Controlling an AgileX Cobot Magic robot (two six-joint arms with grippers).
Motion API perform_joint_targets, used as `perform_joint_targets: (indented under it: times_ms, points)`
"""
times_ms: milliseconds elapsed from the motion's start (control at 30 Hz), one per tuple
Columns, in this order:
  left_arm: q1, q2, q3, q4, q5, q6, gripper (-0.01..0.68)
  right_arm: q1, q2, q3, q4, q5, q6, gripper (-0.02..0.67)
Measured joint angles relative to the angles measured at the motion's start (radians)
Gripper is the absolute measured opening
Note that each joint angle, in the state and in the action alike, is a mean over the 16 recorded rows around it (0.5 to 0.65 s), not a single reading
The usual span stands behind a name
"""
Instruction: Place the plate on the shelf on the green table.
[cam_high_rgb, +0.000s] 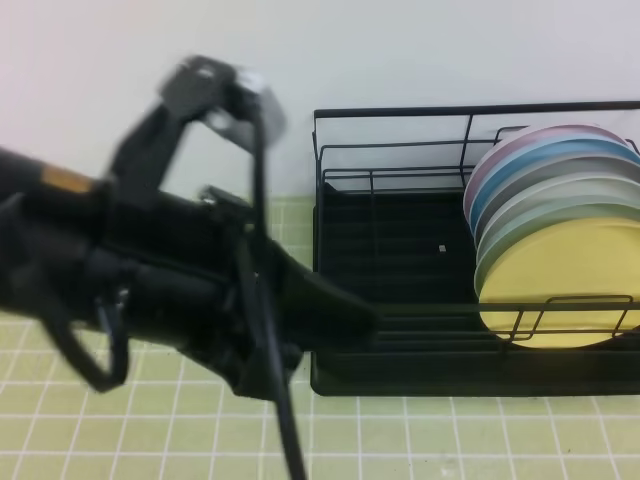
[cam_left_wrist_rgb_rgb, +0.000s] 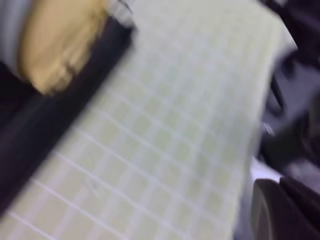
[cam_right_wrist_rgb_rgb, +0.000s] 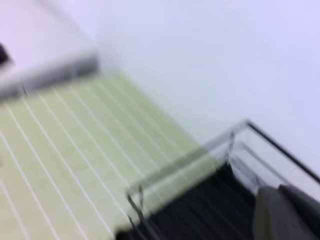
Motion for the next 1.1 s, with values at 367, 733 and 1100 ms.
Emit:
perform_joint_targets:
  times_ms: [367,733,1100]
  points:
    - [0.0,-0.242,0.36,0.013,-0.444,-0.032,-0.002,0.0,-0.358,0.457,0.129,-0.36,0.062,-0.003]
    - [0.0,-0.311,0.619,-0.045,-0.697,-0.019,-0.002,0.0,-0.508,0.82,0.152,-0.429,0.003,-0.003]
    - [0.0,-0.311,0.636,-0.073,-0.711,-0.018,-0.002,0.0,-0.513,0.905,0.165,-0.376,0.0,-0.004]
